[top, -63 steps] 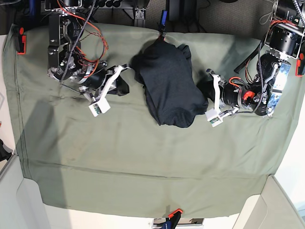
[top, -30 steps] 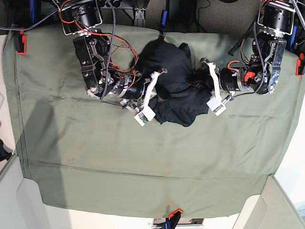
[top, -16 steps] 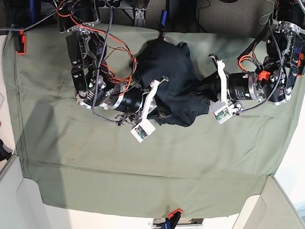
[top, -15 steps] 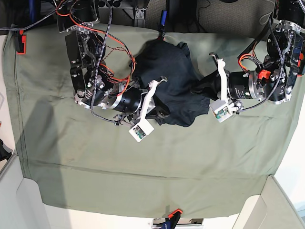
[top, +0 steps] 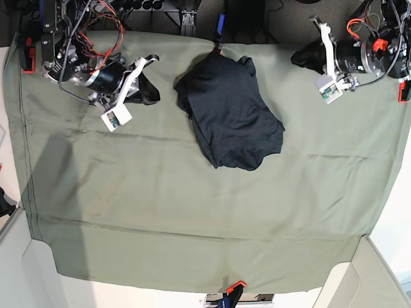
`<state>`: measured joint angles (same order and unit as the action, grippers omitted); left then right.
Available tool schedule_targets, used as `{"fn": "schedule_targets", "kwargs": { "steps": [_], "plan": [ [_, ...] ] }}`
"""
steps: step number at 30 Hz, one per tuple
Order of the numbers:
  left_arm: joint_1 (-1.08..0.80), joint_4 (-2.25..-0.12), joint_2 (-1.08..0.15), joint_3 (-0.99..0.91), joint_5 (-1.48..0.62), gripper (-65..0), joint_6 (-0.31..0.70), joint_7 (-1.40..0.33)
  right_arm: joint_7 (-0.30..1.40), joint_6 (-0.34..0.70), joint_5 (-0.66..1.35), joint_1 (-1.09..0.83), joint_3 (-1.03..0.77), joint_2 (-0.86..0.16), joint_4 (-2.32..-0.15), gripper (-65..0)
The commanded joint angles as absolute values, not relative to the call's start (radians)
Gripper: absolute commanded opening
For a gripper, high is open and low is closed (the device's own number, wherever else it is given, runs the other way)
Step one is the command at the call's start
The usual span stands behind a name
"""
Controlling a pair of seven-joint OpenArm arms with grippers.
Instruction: Fold the T-shirt properly
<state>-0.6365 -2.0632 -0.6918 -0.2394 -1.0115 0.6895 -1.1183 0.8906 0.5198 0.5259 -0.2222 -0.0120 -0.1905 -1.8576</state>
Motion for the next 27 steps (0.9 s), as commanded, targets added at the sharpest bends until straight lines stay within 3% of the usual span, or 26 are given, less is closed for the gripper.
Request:
{"fn": "schedule_targets", "kwargs": {
  "steps": [1, 6, 13, 21, 27],
  "plan": [
    [-0.672, -2.098, -0.704, -0.267, -1.032, -63.5, 0.698, -1.105, 0.872, 0.528, 0.551, -0.26, -0.03, -0.218, -1.898, -65.0],
    [-0.871, -2.132, -0.696, -0.34, -1.026, -63.5, 0.698, -1.104, 0.872, 0.528, 0.584, -0.447, -0.095, -0.306, -1.997, -65.0],
    [-1.063, -2.072, -0.695, -0.339, -0.923, -63.5, 0.698, -1.065, 0.872, 0.527, 0.583, -0.649, -0.113, -0.332, -1.999, -65.0],
    [-1.075, -1.833, -0.695, -0.179, -0.728, -63.5, 0.698, -0.963, 0.872, 0.527, 0.58, -0.714, -0.111, -0.332, -1.85, -65.0],
    [-0.964, -1.63, -0.695, 0.049, -0.591, -63.5, 0.698, -0.938, 0.878, 0.496, 0.574, -0.703, -0.1, -0.332, -1.7, -65.0]
  ]
}}
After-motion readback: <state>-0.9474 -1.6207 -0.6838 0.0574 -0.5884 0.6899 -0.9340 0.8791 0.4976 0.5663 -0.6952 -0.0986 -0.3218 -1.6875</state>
